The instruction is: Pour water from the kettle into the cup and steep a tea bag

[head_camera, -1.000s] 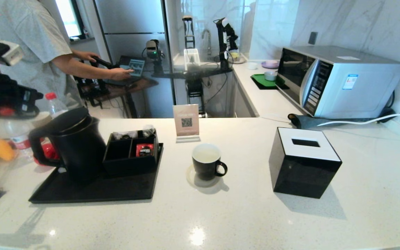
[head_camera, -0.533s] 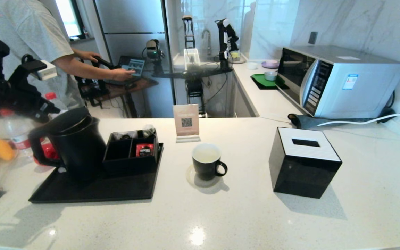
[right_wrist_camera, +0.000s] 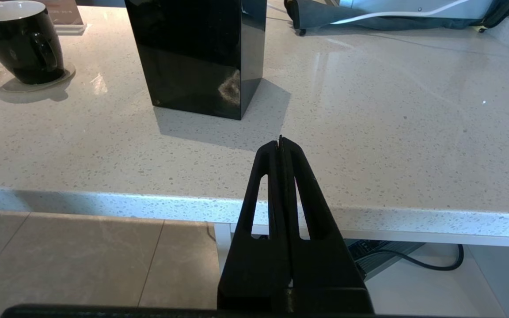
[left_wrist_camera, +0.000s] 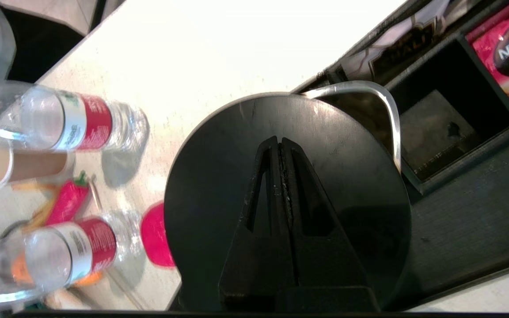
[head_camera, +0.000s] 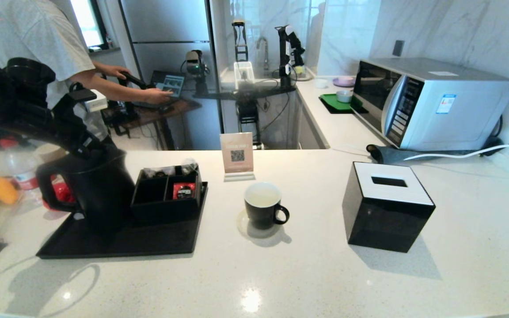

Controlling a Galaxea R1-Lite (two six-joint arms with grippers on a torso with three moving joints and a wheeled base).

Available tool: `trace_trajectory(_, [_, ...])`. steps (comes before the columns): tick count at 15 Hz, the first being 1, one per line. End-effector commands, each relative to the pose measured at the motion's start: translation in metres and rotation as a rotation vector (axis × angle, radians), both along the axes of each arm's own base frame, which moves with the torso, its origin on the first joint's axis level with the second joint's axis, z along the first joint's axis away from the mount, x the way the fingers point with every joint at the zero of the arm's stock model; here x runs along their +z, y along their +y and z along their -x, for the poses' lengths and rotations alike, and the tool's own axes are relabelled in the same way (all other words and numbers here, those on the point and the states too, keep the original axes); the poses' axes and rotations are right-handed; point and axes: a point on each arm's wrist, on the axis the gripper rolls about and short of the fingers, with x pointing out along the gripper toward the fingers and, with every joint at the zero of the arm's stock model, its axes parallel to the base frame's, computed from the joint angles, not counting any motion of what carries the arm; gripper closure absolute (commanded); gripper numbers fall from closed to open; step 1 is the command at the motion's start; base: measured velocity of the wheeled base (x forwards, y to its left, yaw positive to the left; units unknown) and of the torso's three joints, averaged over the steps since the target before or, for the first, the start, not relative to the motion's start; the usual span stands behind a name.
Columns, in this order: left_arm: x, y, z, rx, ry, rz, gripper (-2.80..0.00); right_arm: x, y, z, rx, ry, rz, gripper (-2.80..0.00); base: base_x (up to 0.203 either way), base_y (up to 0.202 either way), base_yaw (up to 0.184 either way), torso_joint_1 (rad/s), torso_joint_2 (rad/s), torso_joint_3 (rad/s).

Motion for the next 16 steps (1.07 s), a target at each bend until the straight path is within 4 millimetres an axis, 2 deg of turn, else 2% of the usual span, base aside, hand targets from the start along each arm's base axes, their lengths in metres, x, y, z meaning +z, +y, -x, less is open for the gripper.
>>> trace_trajectory(1, [-0.011,0.001,-0.004,-0.005,0.035,0.005,0.00,0.000,0.000,0.000,0.001,0.002,0.001,0.00,0.000,0.000,0.000,0.000,0.00,0.000])
trace_trajectory(5, [-0.013,0.002,-0.005,-0.008,0.041,0.005,0.00,0.000,0.000,0.000,0.001,0.002,0.001,0.00,0.000,0.000,0.000,0.000,0.00,0.000])
trace_trajectory(7, [-0.007,0.001,-0.002,-0.007,0.026,0.002,0.00,0.000,0.000,0.000,0.001,0.002,0.001,0.00,0.000,0.000,0.000,0.000,0.00,0.000])
trace_trajectory(11, [0.018,-0.005,0.012,-0.016,-0.036,0.000,0.00,0.000,0.000,0.000,0.001,0.002,0.001,0.00,0.000,0.000,0.000,0.000,0.00,0.000])
trace_trajectory(16, [0.063,-0.023,0.043,-0.091,-0.166,0.047,0.00,0.000,0.000,0.000,0.001,0.000,0.001,0.00,0.000,0.000,0.000,0.000,0.00,0.000])
